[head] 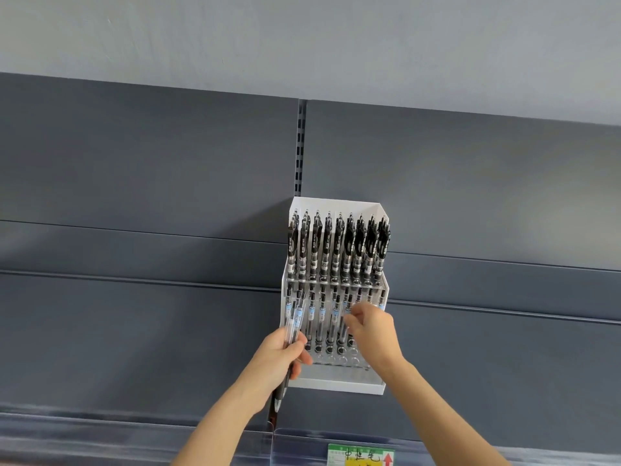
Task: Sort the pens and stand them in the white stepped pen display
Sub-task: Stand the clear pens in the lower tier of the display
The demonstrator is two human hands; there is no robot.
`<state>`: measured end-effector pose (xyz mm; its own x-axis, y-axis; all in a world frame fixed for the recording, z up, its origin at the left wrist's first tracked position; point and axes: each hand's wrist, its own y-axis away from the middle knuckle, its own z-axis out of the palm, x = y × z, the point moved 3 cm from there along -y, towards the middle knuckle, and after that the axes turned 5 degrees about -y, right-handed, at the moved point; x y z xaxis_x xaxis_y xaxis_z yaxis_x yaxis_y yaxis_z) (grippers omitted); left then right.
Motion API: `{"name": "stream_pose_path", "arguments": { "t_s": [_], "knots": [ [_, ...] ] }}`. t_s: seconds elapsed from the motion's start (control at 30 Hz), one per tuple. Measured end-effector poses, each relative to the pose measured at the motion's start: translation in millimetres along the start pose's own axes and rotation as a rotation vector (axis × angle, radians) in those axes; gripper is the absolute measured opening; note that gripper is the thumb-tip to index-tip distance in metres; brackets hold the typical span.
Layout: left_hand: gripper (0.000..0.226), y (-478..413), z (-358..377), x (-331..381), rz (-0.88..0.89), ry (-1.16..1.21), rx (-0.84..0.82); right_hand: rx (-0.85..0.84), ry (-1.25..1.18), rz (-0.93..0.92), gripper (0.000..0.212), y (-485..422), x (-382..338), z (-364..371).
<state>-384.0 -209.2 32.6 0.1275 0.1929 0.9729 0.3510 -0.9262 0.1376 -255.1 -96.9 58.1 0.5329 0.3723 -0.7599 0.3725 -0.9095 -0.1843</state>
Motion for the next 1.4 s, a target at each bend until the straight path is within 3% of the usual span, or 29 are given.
{"name": "stream_pose_path", "arguments": {
  "t_s": [0.3,0.47,0.67,0.8,0.93,1.07,1.23,1.4],
  "knots": [
    [0.016,1.7,2.6,4.6,0.018,0.003,-0.019,0.01,-0.009,0.009,0.021,4.7,1.1,-2.8],
    [0.016,5.8,6.8,9.3,0.031,0.081,-0.07,0.139,-0.076,-0.043,0.015,22.8,-5.8,-11.9],
    [0.016,7.0,20.2,17.2,0.049,0.106,-0.144,-0.077,-0.29,-0.075,0.016,30.5,-27.2,-7.5],
    [0.017,7.3,27.8,19.7,0.05,0.034,-0.169,-0.118,-0.317,-0.042,0.03,30.2,-25.2,-7.4],
    [0.017,4.2,22.5,15.7,0.028,-0.051,-0.081,-0.077,-0.33,0.008,0.033,30.0,-13.2,-18.4],
    [0.02,3.7,11.1,10.3,0.049,-0.102,-0.034,0.03,-0.31,0.044,0.018,21.7,-1.9,-44.0],
    [0.018,2.4,14.0,7.7,0.005,-0.062,-0.046,0.115,-0.247,-0.003,0.016,8.8,-3.5,-60.9],
    [0.017,2.7,14.5,7.5,0.017,0.013,-0.008,0.088,-0.175,-0.022,0.019,-0.1,-4.3,-49.4]
  ]
}}
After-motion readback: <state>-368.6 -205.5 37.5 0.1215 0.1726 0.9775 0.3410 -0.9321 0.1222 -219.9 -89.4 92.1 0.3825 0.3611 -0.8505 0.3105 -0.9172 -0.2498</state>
